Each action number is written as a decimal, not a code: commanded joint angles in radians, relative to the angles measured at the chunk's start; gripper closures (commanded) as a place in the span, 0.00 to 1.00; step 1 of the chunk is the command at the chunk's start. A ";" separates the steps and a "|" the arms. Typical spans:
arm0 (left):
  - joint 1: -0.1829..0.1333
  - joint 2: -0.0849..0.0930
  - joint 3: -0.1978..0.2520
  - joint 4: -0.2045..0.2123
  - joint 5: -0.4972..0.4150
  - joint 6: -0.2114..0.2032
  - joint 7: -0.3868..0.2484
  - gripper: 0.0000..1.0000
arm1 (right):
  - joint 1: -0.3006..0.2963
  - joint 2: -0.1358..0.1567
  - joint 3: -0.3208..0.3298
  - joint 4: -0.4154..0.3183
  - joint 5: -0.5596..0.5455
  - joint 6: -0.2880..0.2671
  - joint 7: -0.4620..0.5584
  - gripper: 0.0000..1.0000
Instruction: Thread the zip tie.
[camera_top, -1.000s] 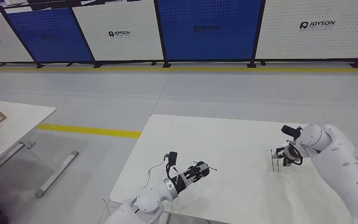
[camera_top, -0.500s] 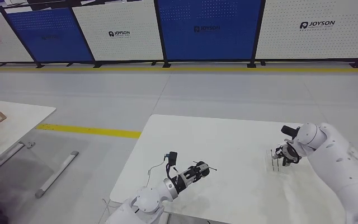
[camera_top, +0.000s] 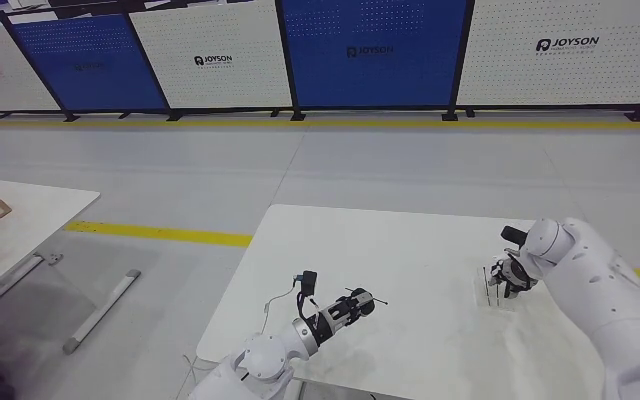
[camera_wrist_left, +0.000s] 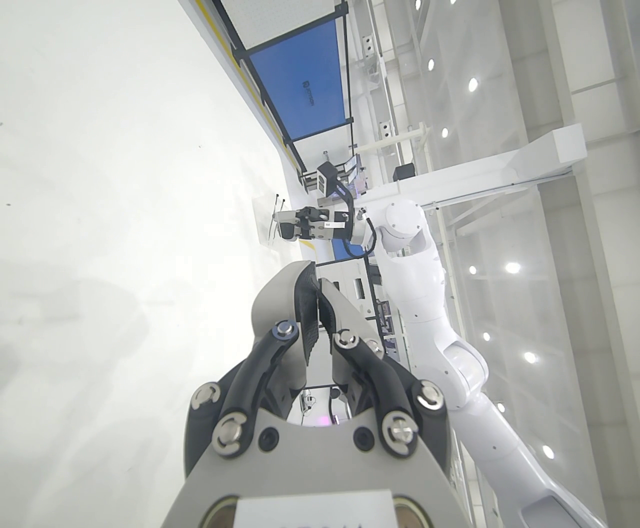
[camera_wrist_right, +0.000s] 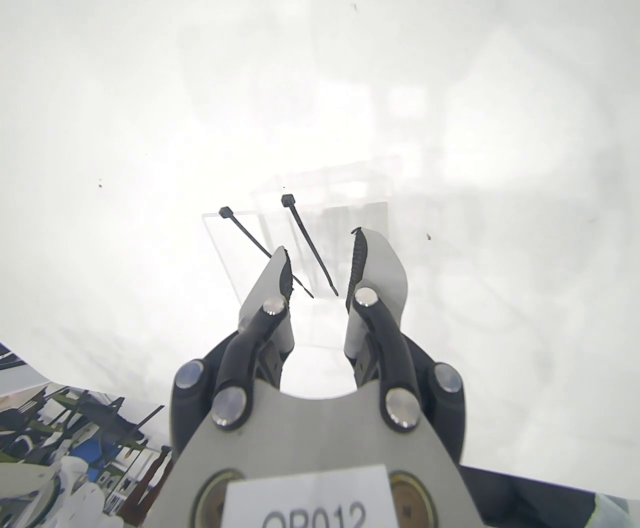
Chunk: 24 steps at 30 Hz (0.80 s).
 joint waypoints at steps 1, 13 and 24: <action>0.000 0.000 0.000 0.000 0.000 0.000 0.000 1.00 | 0.005 -0.006 -0.003 0.014 -0.003 -0.003 0.002 0.73; 0.000 0.000 0.000 0.000 0.000 0.000 0.000 1.00 | 0.033 -0.043 -0.012 0.083 -0.017 -0.001 0.004 0.76; 0.000 0.000 0.000 0.000 0.000 0.000 0.000 1.00 | 0.051 -0.075 -0.019 0.130 -0.035 -0.001 0.003 0.76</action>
